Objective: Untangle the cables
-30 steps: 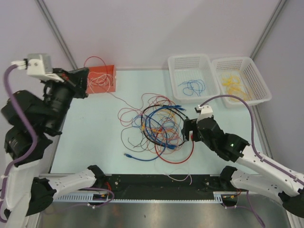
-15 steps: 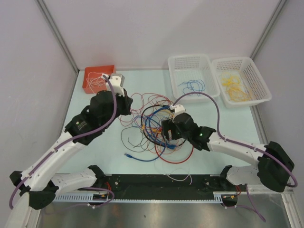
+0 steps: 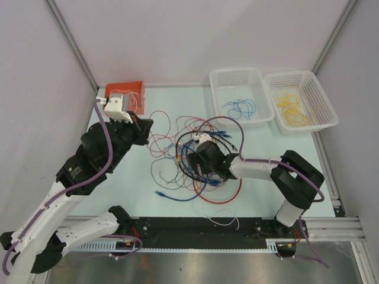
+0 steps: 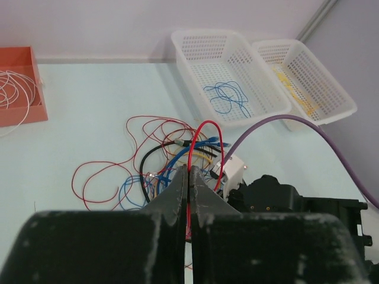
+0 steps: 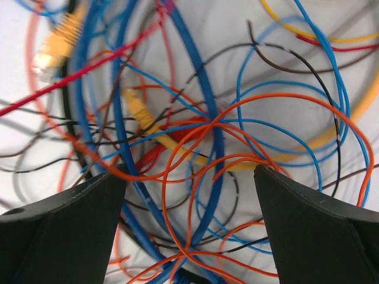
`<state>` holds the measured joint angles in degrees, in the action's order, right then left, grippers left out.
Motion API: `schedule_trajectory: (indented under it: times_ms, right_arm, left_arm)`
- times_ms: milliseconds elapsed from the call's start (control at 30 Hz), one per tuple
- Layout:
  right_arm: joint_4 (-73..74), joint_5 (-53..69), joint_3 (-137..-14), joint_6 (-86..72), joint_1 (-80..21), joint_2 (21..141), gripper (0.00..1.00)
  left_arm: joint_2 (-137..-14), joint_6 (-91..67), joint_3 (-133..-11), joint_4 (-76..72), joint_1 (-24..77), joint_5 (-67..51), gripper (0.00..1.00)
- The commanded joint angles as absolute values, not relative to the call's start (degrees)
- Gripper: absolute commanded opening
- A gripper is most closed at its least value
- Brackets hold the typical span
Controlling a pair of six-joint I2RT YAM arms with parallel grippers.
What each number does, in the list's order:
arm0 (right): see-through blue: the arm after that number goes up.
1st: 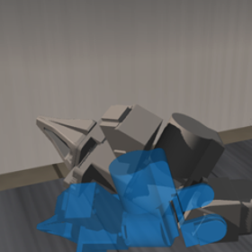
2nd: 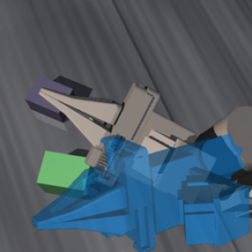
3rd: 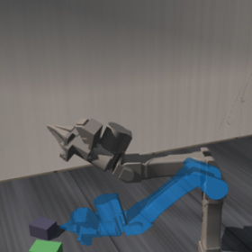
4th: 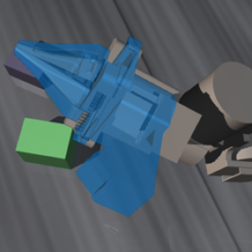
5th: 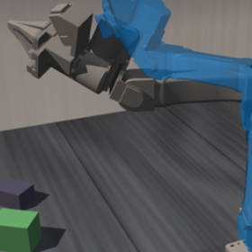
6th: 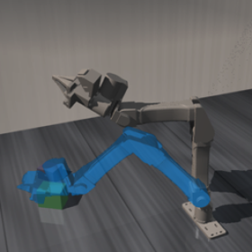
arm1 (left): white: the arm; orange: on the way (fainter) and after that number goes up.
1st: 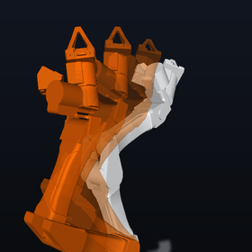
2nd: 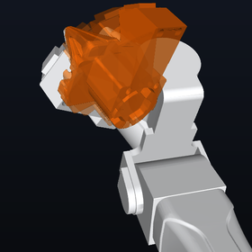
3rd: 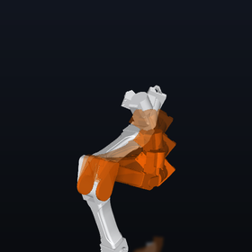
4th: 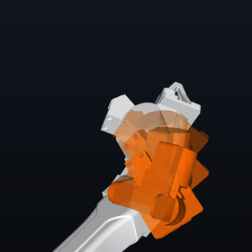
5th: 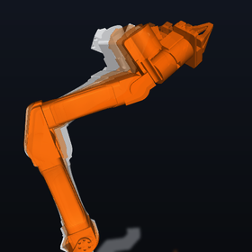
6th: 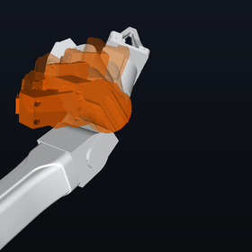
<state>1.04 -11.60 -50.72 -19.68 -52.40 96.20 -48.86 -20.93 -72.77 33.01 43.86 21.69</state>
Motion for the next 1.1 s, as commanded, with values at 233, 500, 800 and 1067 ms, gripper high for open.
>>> schedule_trajectory:
  times_ms: [233,500,800,1067]
  right_arm:
    - [5.45,-9.15,-53.88,-24.52,-47.37,100.63,0.72]
    - [4.39,3.68,-55.63,-25.22,-48.43,97.57,0.0]
    - [15.35,-1.57,-70.82,-20.66,-52.73,76.75,0.0]
    - [27.85,-5.09,-87.96,-15.03,-53.35,74.53,0.0]
  left_arm:
    - [-45.27,-25.31,-66.45,32.43,43.77,25.66,0.09]
    - [-39.38,-27.16,-62.93,32.43,43.77,29.26,0.4]
    - [-39.11,-30.23,-57.58,31.38,43.77,29.36,0.53]
    - [-35.96,-33.05,-54.15,25.59,43.77,28.74,0.73]
